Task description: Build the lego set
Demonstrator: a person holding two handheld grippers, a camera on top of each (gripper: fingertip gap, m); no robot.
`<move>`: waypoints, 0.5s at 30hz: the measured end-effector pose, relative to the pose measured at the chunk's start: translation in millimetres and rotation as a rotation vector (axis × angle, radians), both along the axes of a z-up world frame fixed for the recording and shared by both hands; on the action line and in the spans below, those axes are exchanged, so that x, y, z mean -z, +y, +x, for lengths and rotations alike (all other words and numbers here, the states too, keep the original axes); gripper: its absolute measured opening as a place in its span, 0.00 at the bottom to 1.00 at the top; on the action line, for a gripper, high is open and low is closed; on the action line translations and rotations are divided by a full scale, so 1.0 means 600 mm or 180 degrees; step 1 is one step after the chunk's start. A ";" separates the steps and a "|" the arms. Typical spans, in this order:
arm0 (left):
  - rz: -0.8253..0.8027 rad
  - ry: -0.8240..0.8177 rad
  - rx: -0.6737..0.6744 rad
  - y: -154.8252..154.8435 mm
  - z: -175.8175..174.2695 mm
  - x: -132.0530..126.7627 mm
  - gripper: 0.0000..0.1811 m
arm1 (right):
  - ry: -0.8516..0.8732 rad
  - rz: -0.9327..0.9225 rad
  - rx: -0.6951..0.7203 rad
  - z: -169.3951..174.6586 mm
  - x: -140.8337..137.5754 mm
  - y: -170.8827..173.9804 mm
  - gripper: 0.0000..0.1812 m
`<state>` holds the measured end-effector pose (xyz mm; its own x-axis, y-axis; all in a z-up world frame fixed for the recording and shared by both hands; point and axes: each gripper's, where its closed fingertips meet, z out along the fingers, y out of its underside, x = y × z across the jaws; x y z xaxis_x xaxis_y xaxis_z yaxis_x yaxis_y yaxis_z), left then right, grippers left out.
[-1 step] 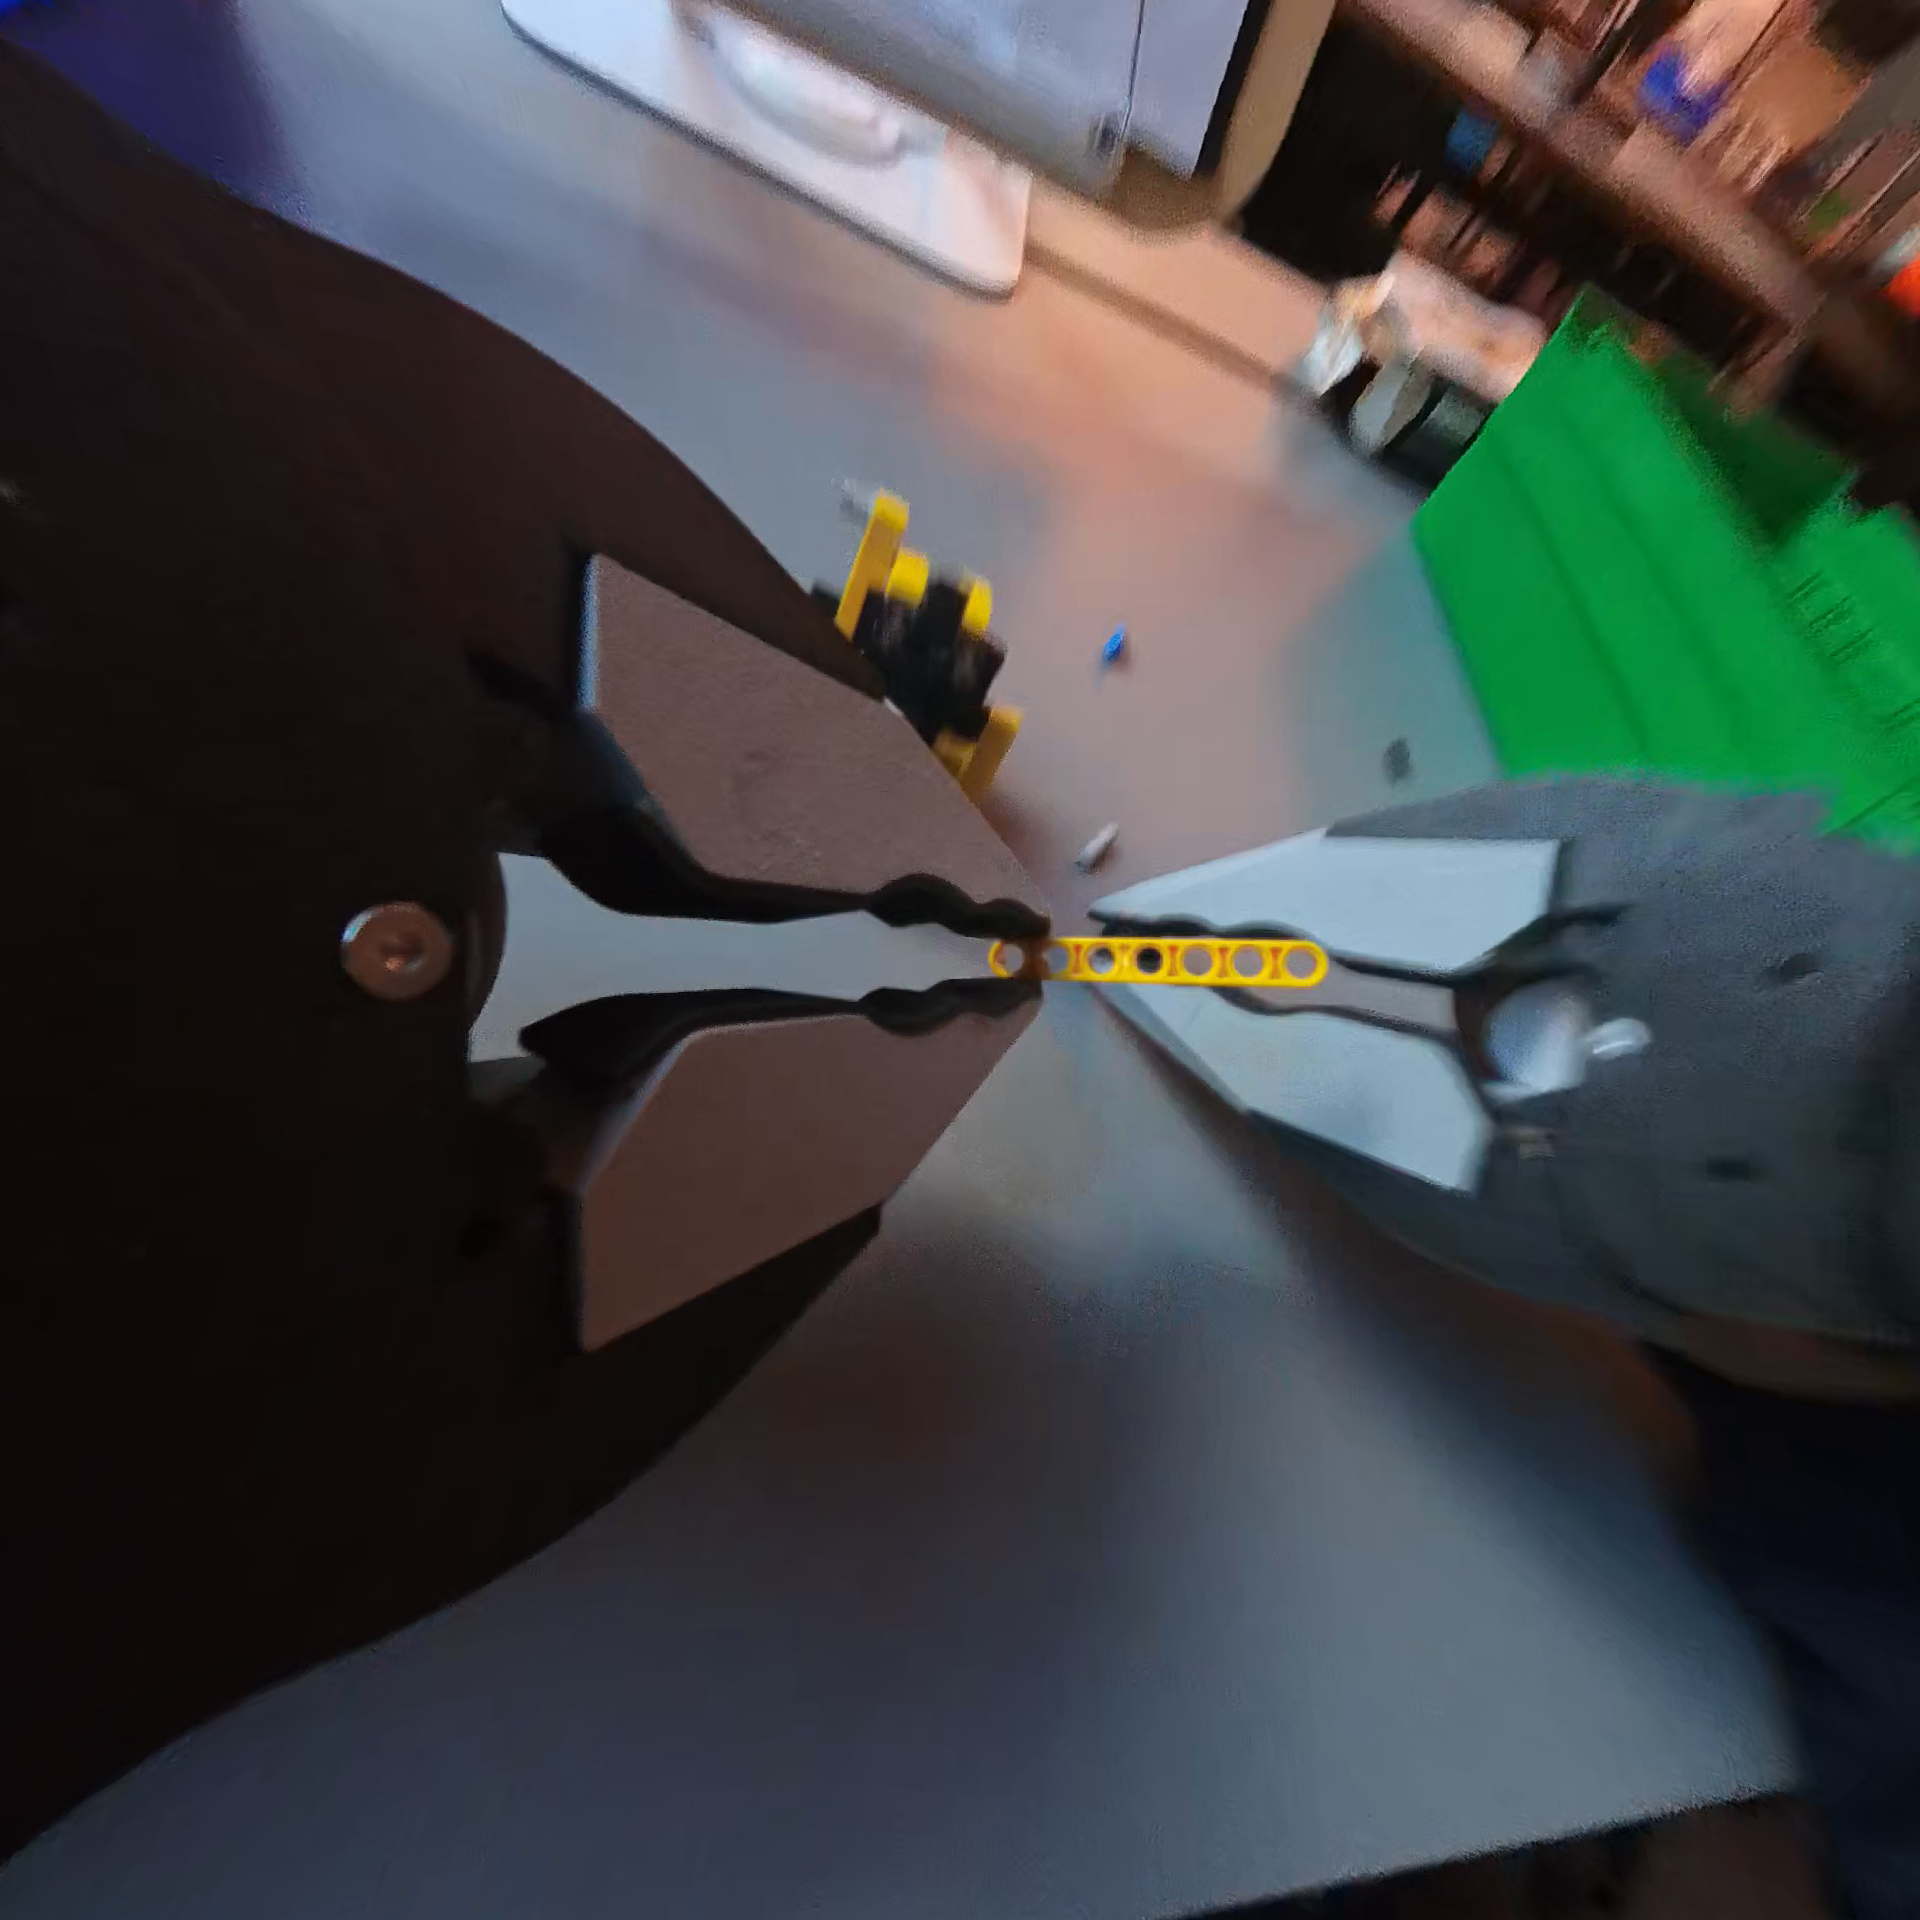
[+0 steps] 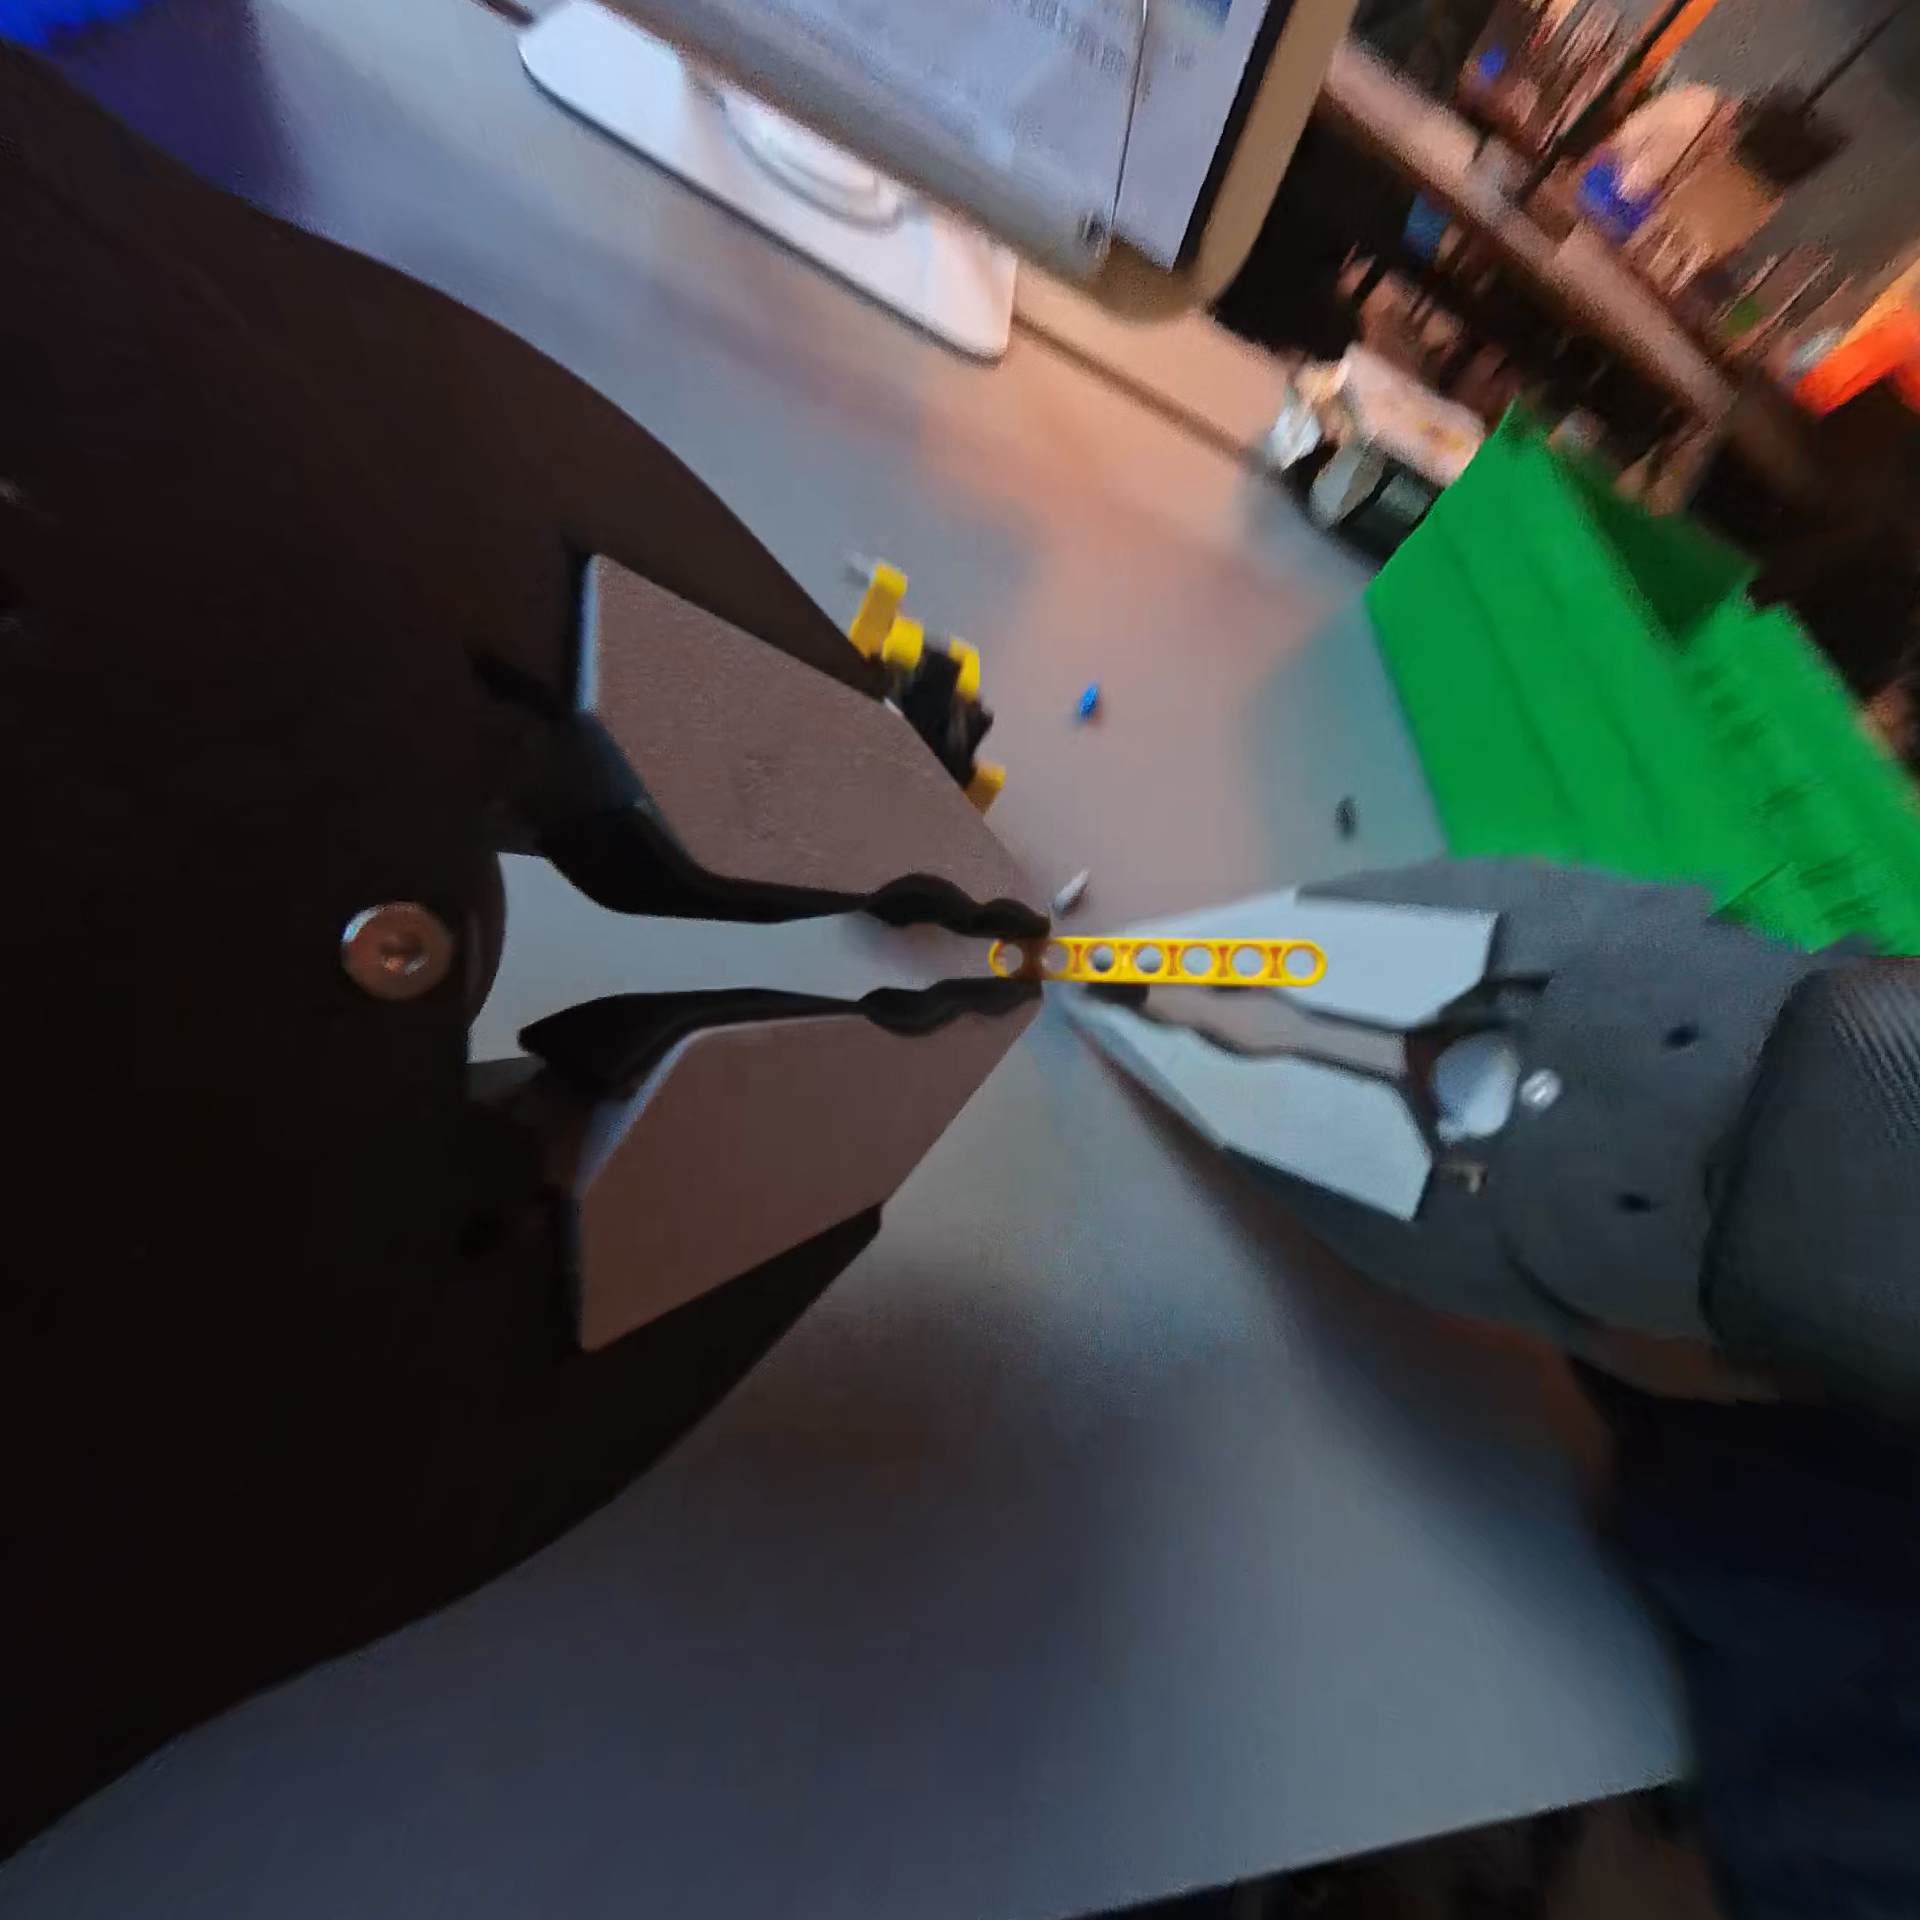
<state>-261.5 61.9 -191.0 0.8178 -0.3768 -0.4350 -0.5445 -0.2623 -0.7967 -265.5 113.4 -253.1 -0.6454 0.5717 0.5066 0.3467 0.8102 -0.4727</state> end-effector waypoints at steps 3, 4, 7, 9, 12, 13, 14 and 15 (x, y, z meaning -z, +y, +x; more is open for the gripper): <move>-0.0049 -0.0366 0.0030 -0.005 -0.012 0.002 0.02 | 0.0338 -0.1273 -0.0190 0.007 -0.079 -0.040 0.03; -0.0061 -0.0469 0.0087 -0.003 -0.006 0.000 0.02 | 0.0432 -0.1249 -0.0117 0.003 -0.091 -0.027 0.03; -0.0319 -0.0515 0.0062 0.003 -0.006 0.028 0.02 | 0.0556 -0.1259 0.0058 -0.006 -0.094 0.008 0.03; -0.0473 -0.0472 0.0007 0.004 -0.009 0.050 0.02 | 0.0462 -0.1265 0.0388 -0.013 -0.080 0.046 0.03; -0.0535 -0.0329 -0.0139 0.010 -0.016 0.061 0.02 | 0.0125 -0.1164 0.0683 -0.012 -0.033 0.083 0.14; -0.0534 -0.0281 -0.0191 0.011 -0.020 0.063 0.02 | -0.0065 -0.1130 0.0783 -0.010 -0.013 0.088 0.17; -0.0537 -0.0213 -0.0223 0.012 -0.023 0.065 0.02 | -0.0095 -0.1087 0.0838 -0.012 -0.005 0.089 0.14; -0.0518 -0.0126 -0.0236 0.012 -0.025 0.067 0.02 | -0.0031 -0.1048 0.0797 -0.014 -0.009 0.085 0.17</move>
